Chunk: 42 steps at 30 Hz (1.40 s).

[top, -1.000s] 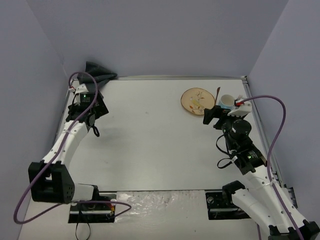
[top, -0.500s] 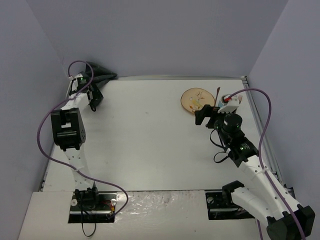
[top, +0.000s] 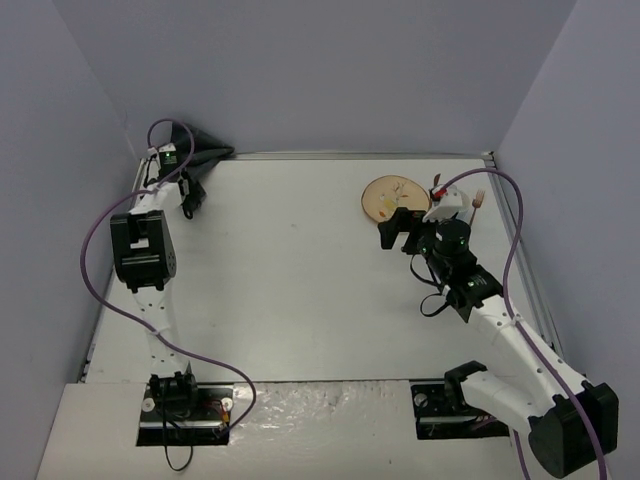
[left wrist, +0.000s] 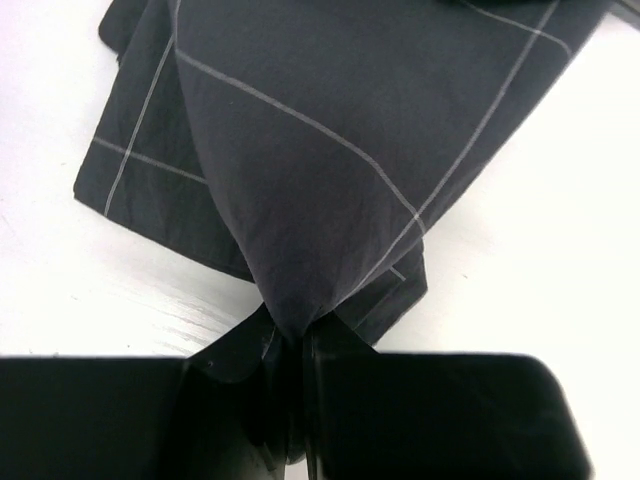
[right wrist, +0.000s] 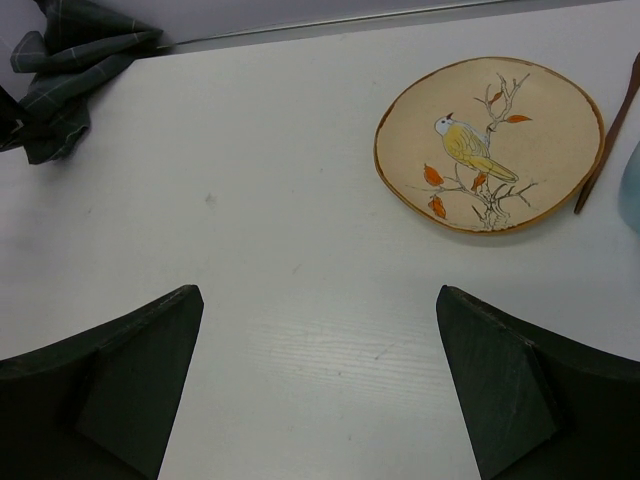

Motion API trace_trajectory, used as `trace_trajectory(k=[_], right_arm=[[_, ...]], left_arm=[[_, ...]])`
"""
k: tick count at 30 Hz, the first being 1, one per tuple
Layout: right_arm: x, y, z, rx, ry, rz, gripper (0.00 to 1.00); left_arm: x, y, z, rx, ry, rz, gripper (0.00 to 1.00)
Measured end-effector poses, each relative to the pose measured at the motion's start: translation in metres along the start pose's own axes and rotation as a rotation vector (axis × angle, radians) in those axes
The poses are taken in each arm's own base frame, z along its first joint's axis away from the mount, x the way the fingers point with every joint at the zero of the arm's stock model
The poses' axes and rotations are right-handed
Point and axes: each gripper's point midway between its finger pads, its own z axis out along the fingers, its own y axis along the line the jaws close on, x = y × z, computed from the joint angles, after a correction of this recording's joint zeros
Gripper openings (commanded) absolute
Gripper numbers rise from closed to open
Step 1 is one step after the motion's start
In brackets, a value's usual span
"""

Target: Set the dinner table for one person

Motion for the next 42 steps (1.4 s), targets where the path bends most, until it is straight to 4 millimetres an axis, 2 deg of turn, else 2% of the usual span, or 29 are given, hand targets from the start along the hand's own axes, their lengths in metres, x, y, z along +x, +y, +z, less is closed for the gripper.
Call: trace_trajectory(k=[3,6,10,12,13,15,17,18,19,22,24,27,28,30,31,33,36,40,42], right_arm=[[0.002,0.004,0.002,-0.019,0.01,0.001,1.0],[-0.001,0.008,0.005,-0.037,0.014,0.003,1.0],[-0.009,0.016,0.006,-0.068,0.006,0.008,1.0],[-0.01,0.02,0.006,-0.083,0.004,0.009,1.0],[-0.01,0.022,0.006,-0.091,0.006,0.01,1.0],[-0.007,0.026,0.006,-0.109,0.016,0.009,1.0],[-0.005,0.03,0.006,-0.131,0.028,0.007,1.0],[-0.002,0.032,0.006,-0.144,0.039,0.006,1.0],[0.001,0.034,0.007,-0.155,0.052,0.003,1.0],[0.016,0.044,0.014,-0.197,0.109,-0.01,1.0],[0.03,0.052,0.017,-0.222,0.154,-0.022,1.0],[0.051,0.065,0.019,-0.257,0.214,-0.043,1.0],[0.057,0.069,0.019,-0.267,0.231,-0.048,1.0],[0.068,0.075,0.019,-0.287,0.264,-0.06,1.0],[0.074,0.079,0.02,-0.297,0.281,-0.067,1.0],[0.088,0.084,0.023,-0.311,0.32,-0.086,0.95],[0.12,0.095,0.027,-0.343,0.404,-0.128,0.84],[0.157,0.109,0.026,-0.399,0.499,-0.172,0.8],[0.168,0.115,0.028,-0.43,0.517,-0.179,0.8]], left_arm=[[-0.007,-0.012,-0.017,0.058,0.007,0.0,0.0],[-0.021,-0.028,-0.051,0.122,0.016,-0.009,0.0],[-0.052,-0.066,-0.136,0.264,0.005,-0.014,0.0],[-0.074,-0.093,-0.195,0.368,-0.057,0.0,0.0],[-0.077,-0.104,-0.225,0.415,-0.079,0.013,0.0],[-0.071,-0.122,-0.282,0.503,-0.112,0.046,0.0],[-0.054,-0.135,-0.33,0.596,-0.144,0.08,0.0],[-0.038,-0.138,-0.349,0.637,-0.139,0.092,0.0],[-0.015,-0.139,-0.359,0.673,-0.115,0.104,0.0],[0.056,-0.128,-0.355,0.704,0.029,0.1,0.0],[0.095,-0.115,-0.34,0.683,0.119,0.082,0.0],[0.162,-0.091,-0.304,0.6,0.292,0.06,0.0],[0.181,-0.083,-0.297,0.572,0.342,0.055,0.0],[0.2,-0.073,-0.293,0.543,0.393,0.053,0.0],[0.207,-0.069,-0.292,0.533,0.41,0.052,0.0],[0.204,-0.07,-0.293,0.539,0.396,0.053,0.0],[0.199,-0.075,-0.292,0.559,0.372,0.049,0.0],[0.197,-0.081,-0.286,0.571,0.369,0.038,0.0],[0.198,-0.083,-0.283,0.574,0.378,0.034,0.0]])
